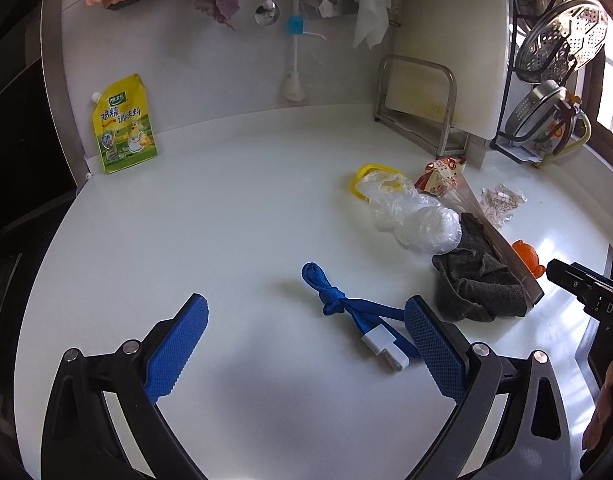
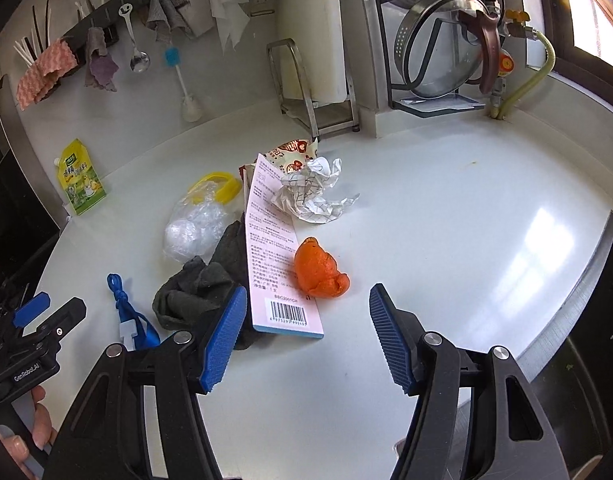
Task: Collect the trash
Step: 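Grasp the orange toy with the right tool while the left tool grasps the blue strap, then carry the orange toy and blue strap over the trash basket, then open both tools to drop the toy and strap into the basket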
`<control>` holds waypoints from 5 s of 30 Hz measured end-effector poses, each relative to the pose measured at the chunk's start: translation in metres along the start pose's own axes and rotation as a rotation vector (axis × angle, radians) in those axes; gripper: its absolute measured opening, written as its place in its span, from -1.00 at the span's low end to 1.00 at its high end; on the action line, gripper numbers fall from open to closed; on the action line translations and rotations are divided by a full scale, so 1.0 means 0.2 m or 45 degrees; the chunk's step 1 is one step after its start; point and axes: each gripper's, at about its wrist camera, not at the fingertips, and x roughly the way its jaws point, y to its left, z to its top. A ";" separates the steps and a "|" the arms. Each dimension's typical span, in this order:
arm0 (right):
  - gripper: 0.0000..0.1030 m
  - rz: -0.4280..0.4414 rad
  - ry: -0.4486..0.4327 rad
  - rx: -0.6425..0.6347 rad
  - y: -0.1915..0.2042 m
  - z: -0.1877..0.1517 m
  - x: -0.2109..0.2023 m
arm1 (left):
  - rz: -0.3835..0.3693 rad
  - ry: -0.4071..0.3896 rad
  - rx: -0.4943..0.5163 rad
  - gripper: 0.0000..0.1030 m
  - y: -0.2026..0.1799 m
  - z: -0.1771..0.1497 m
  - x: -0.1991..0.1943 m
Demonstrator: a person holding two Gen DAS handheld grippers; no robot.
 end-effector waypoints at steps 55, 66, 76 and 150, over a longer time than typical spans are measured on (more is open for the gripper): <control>-0.67 0.030 -0.021 0.027 -0.09 0.06 0.06 | 0.046 0.210 0.052 0.10 -0.19 0.02 0.29; -0.67 0.014 -0.039 0.014 -0.07 0.05 0.03 | -0.044 0.175 0.087 -0.68 -0.21 0.00 0.24; -0.67 -0.010 -0.098 0.024 -0.07 -0.04 -0.13 | -0.067 0.078 0.107 -0.68 -0.13 0.05 0.03; -0.65 0.068 0.035 0.089 0.38 -1.45 -0.76 | -0.321 0.122 0.310 -0.61 -0.08 -1.06 -0.65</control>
